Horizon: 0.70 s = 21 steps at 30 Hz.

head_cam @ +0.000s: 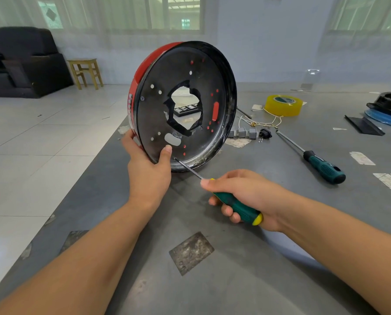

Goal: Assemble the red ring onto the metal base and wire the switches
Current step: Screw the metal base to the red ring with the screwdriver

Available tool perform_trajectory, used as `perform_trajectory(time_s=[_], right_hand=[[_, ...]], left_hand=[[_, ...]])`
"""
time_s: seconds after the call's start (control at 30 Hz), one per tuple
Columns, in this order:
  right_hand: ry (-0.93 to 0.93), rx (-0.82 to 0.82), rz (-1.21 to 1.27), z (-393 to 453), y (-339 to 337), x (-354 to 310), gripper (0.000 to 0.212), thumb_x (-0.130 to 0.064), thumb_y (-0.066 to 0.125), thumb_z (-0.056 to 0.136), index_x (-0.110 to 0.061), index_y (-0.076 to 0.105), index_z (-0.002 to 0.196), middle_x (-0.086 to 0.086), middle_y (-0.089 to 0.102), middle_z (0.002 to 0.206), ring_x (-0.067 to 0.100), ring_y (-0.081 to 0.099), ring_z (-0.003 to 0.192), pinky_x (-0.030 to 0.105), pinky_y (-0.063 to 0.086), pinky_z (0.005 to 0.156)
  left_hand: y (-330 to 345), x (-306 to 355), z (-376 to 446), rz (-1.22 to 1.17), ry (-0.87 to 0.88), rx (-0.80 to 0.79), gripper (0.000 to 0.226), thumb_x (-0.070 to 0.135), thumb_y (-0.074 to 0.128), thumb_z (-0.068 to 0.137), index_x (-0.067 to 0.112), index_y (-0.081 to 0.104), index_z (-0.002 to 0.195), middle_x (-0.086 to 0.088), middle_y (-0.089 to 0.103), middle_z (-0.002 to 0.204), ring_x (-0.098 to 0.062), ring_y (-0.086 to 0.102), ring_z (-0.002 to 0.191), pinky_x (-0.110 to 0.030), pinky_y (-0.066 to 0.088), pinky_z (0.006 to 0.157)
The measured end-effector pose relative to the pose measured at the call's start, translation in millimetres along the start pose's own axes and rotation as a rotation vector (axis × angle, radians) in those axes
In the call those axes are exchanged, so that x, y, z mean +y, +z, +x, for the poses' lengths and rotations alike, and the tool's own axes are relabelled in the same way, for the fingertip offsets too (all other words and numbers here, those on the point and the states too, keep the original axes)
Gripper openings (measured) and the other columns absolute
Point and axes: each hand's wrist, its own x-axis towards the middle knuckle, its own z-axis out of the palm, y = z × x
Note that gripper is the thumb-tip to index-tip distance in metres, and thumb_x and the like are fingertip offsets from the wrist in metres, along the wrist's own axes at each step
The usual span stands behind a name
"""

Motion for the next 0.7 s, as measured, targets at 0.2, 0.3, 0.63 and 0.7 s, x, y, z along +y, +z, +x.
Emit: perform_trajectory(time_s=[0.2, 0.3, 0.63, 0.7], right_hand=[[0.02, 0.001, -0.096, 2.9, -2.8, -0.6, 0.036, -0.041, 0.071, 0.095, -0.006, 0.066, 0.089, 0.001, 0.064, 0.063, 0.015, 0.059, 0.05, 0.024, 0.048, 0.044], [0.063, -0.087, -0.074, 2.5, -10.3, -2.7, 0.047, -0.05, 0.054, 0.103, -0.006, 0.071, 0.098, -0.001, 0.065, 0.067, 0.013, 0.057, 0.052, 0.022, 0.045, 0.043], [0.009, -0.036, -0.081, 4.3, -10.5, 1.8, 0.033, -0.039, 0.075, 0.092, -0.007, 0.066, 0.092, 0.002, 0.066, 0.069, 0.015, 0.064, 0.056, 0.025, 0.049, 0.045], [0.043, -0.103, -0.084, 4.3, -15.1, -0.8, 0.044, -0.048, 0.06, 0.1, -0.006, 0.07, 0.097, 0.0, 0.068, 0.071, 0.013, 0.062, 0.056, 0.023, 0.048, 0.044]], left_hand=[[-0.7, -1.6, -0.3, 0.009, 0.036, -0.001, 0.067, 0.013, 0.068, 0.099, 0.016, 0.029, 0.152, 0.032, 0.058, 0.11, 0.025, 0.059, 0.087, 0.004, 0.04, 0.074], [0.0, -1.9, -1.5, 0.011, 0.062, -0.013, 0.068, 0.012, 0.068, 0.099, 0.015, 0.028, 0.153, 0.037, 0.055, 0.111, 0.025, 0.058, 0.091, 0.003, 0.041, 0.077], [1.2, 2.1, -4.8, 0.015, 0.106, -0.014, 0.07, 0.014, 0.068, 0.1, 0.018, 0.025, 0.155, 0.019, 0.063, 0.119, 0.022, 0.06, 0.093, 0.004, 0.041, 0.078], [0.6, 2.2, -4.9, 0.012, 0.104, -0.005, 0.07, 0.015, 0.068, 0.1, 0.019, 0.025, 0.155, 0.014, 0.064, 0.122, 0.017, 0.062, 0.093, 0.002, 0.043, 0.079]])
